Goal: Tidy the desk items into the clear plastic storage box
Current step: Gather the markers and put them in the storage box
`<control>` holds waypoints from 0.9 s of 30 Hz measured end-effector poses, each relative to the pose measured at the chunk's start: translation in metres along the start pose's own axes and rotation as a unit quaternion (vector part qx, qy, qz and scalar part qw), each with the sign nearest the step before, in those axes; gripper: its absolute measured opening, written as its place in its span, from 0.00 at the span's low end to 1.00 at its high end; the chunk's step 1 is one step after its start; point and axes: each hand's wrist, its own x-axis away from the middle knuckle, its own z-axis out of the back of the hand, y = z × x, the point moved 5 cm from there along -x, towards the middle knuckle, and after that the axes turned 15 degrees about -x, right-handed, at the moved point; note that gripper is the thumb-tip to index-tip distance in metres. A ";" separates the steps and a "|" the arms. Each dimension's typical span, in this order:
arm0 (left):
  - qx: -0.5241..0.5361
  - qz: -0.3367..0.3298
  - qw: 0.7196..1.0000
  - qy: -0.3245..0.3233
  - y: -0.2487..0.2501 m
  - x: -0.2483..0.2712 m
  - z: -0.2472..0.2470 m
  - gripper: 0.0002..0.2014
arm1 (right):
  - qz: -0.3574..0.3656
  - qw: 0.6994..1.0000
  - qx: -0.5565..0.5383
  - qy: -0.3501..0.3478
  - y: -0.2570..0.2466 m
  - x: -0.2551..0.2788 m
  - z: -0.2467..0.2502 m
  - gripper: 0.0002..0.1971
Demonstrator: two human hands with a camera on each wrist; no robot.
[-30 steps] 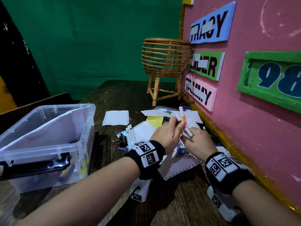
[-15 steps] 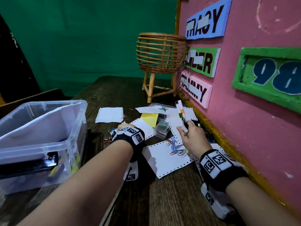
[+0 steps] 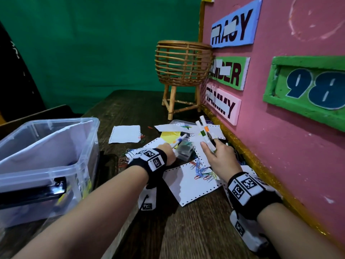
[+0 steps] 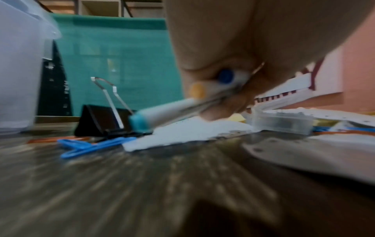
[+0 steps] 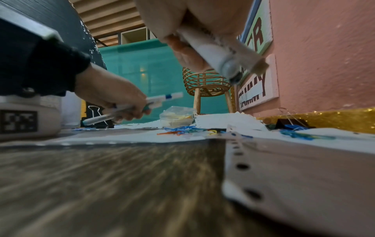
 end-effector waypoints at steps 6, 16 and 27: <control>0.289 -0.150 0.936 0.136 0.042 0.031 0.021 0.10 | -0.016 0.999 -0.033 0.039 0.003 -0.002 0.003 0.13; 0.440 -0.274 0.853 0.067 0.066 0.047 0.018 0.12 | -0.059 0.992 -0.113 -0.007 0.000 0.001 -0.001 0.23; 0.466 -0.160 0.868 0.061 0.062 0.041 -0.019 0.12 | -0.109 0.983 -0.035 -0.143 0.019 0.000 -0.017 0.57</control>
